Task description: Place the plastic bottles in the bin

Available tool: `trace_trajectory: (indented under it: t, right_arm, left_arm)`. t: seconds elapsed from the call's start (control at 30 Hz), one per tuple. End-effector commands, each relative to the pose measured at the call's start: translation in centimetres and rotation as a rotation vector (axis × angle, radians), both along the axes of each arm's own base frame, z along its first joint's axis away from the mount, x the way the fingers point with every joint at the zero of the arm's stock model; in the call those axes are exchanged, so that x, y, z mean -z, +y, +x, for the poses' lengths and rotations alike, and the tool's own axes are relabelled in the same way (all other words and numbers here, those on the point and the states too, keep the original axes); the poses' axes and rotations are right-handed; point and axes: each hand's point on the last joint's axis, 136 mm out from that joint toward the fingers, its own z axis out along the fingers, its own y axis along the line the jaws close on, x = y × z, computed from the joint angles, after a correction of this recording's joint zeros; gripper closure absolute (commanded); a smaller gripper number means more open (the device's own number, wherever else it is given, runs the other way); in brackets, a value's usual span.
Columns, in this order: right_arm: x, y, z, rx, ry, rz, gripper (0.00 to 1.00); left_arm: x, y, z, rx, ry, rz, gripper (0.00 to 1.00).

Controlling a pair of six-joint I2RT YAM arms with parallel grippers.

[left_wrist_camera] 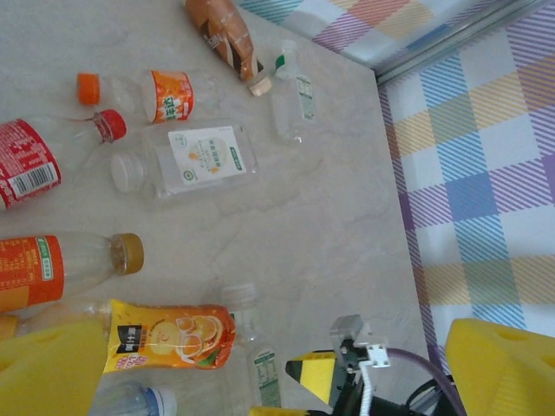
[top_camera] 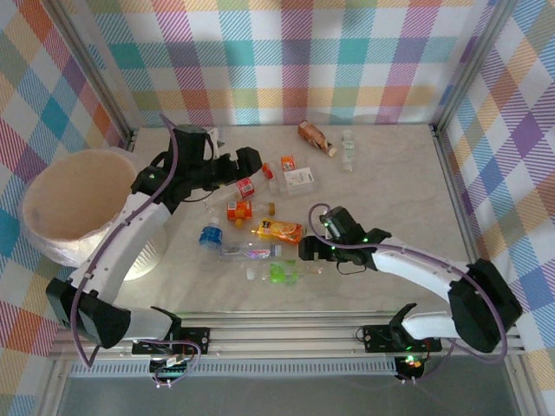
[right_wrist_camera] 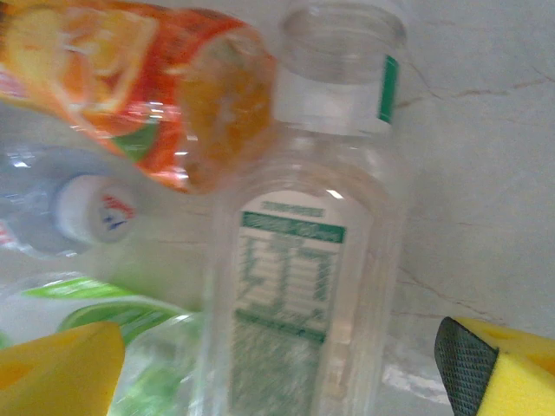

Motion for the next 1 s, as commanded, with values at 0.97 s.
trace_trajectory:
  t: [0.97]
  right_arm:
    - [3.9, -3.9, -0.5, -0.022, -0.074, -0.219, 0.32]
  left_arm:
    - [1.1, -0.8, 0.1, 0.017, 0.023, -0.021, 0.00]
